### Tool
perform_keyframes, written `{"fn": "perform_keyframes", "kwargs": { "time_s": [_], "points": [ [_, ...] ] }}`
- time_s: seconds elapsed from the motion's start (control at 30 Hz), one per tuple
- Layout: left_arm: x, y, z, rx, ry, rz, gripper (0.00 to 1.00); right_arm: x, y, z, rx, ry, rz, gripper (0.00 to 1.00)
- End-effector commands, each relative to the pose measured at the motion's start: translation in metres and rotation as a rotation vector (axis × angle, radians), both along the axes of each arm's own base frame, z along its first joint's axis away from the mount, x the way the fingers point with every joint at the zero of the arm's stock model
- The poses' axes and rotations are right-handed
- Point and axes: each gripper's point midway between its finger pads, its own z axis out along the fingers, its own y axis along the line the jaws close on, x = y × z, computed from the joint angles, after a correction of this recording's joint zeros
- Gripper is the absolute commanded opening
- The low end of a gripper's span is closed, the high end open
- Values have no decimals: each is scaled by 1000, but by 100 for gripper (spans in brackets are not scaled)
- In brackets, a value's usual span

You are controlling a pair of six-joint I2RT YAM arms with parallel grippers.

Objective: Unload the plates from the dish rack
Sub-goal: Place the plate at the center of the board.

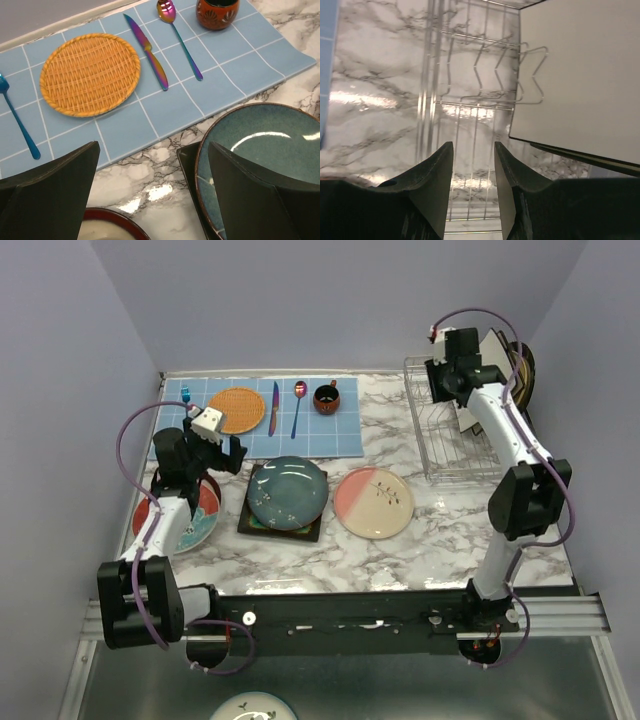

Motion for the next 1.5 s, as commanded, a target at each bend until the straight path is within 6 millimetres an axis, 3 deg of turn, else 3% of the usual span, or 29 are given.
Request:
{"fn": "perform_keyframes", "kwargs": {
  "time_s": [0.0,0.3,0.43,0.53,0.73,1.0,1.47],
  "points": [
    [16,9,14,-13,-22,68,99,25,-55,43,-60,-152,-134,47],
    [20,9,7,-15,-2,67,99,35,-115,68,-181,-206,-276,53],
    [21,11,0,11,7,65,99,35,-137,59,-195,-176,-321,52],
    [21,12,-3,29,7,60,99,34,-142,51,-220,-158,-329,52],
    [22,12,-5,41,-2,58,99,29,-185,41,-208,-110,-401,51],
    [25,12,-11,46,7,48,99,29,-201,24,-182,-74,-415,50],
    [20,12,-12,69,-5,40,99,31,-200,13,-154,-56,-414,49]
  ]
}}
